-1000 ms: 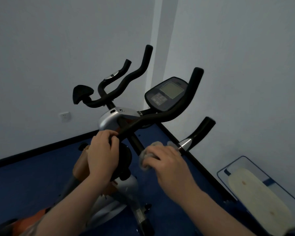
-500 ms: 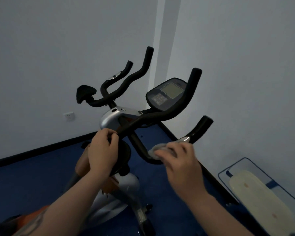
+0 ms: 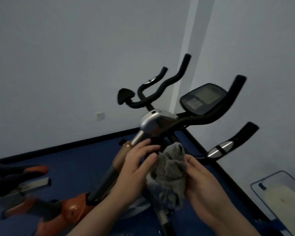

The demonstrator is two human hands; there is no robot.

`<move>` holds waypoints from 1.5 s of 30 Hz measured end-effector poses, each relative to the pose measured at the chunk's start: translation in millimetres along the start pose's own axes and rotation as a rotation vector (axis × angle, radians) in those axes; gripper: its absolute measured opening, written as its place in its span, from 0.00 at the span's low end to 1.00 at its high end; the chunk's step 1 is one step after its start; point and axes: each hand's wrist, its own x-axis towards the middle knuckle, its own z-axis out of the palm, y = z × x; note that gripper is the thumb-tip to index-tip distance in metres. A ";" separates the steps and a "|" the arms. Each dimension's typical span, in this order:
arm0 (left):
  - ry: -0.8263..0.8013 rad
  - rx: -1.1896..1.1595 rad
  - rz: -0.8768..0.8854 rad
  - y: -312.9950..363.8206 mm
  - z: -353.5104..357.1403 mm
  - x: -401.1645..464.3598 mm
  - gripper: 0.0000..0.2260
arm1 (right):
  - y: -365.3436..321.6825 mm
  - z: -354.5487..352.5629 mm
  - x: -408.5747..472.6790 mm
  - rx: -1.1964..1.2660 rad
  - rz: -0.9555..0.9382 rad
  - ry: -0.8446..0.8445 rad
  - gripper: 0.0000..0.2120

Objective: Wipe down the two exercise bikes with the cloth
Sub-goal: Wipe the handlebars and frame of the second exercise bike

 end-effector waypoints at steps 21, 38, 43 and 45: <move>0.106 0.035 -0.109 -5.7 -197.7 -124.3 0.03 | 127.3 163.2 -21.2 -0.191 0.164 -0.244 0.23; 0.354 0.144 -0.404 -69.1 -324.8 -215.4 0.13 | 204.3 242.1 -39.7 -0.490 -0.068 -0.061 0.08; 0.461 0.097 -0.535 -105.5 -357.4 -236.6 0.11 | 223.3 244.0 -25.9 -0.594 -0.042 0.020 0.05; 0.482 0.078 -0.576 -116.3 -364.5 -239.8 0.11 | 231.7 248.6 -16.2 -0.570 -0.022 0.050 0.05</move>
